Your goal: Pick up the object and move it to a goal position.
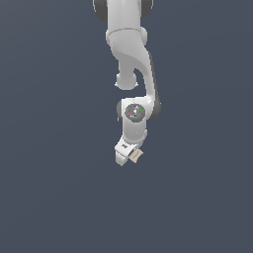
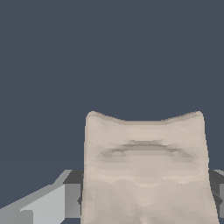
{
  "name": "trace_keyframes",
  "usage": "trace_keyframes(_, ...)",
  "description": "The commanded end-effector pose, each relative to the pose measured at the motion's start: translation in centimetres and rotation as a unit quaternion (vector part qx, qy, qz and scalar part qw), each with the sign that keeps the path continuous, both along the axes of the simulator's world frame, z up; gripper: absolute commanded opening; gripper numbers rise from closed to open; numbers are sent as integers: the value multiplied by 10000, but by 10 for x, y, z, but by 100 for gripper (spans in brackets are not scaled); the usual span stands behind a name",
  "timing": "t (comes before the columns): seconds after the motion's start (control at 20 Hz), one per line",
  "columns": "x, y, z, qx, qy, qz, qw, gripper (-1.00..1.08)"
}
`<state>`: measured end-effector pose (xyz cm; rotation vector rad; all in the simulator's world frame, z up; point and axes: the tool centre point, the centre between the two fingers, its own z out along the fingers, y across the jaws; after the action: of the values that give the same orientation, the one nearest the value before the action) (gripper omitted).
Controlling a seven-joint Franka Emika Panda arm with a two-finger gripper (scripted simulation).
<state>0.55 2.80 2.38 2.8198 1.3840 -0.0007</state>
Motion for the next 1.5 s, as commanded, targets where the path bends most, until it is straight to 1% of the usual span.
trace_keyframes(0.0, -1, 2, 10, -2, -5, 2, 10000, -100)
trace_keyframes(0.25, -6, 7, 39, -4, -4, 4, 10000, -100)
trace_keyframes(0.5, -13, 15, 84, -8, -3, 8, 10000, -100)
trace_keyframes(1.45, -44, 55, 306, 1, 0, 19, 10000, -100)
